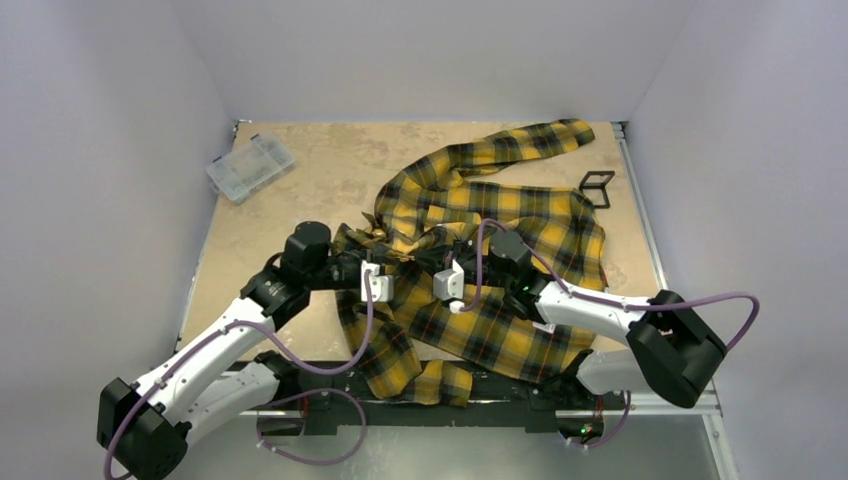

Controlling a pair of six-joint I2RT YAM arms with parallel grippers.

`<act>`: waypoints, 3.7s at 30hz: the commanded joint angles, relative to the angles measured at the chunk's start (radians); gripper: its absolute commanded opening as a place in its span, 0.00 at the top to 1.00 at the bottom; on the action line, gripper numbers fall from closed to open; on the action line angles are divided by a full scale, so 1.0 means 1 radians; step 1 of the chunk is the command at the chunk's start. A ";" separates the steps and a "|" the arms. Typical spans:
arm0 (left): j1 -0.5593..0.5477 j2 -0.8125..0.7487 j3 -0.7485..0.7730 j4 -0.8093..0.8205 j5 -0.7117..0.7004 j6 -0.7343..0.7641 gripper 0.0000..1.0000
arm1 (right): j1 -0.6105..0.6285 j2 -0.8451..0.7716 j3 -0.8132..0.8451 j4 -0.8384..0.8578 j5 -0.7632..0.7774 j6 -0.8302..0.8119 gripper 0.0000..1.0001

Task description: Remove the brooch from the garment

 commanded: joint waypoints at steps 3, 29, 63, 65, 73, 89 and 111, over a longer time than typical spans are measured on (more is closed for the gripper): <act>-0.007 -0.078 -0.042 0.070 0.038 0.097 0.70 | 0.012 -0.024 0.037 -0.031 -0.006 0.013 1.00; -0.036 -0.023 -0.087 0.240 -0.024 0.114 0.95 | 0.022 -0.011 0.019 0.053 -0.021 -0.003 1.00; -0.038 -0.191 -0.339 0.300 0.052 0.568 1.00 | -0.261 0.147 0.566 -1.027 -0.267 0.780 0.68; -0.038 -0.193 -0.341 0.297 0.052 0.583 1.00 | -0.263 0.201 0.638 -1.080 -0.309 0.785 0.67; -0.039 -0.207 -0.352 0.301 0.070 0.621 1.00 | -0.256 0.435 0.883 -1.406 -0.526 0.724 0.47; -0.041 -0.235 -0.361 0.291 0.067 0.643 1.00 | -0.173 0.593 1.005 -1.562 -0.611 0.656 0.42; -0.048 -0.201 -0.350 0.309 0.063 0.660 1.00 | -0.128 0.631 1.056 -1.483 -0.569 0.759 0.44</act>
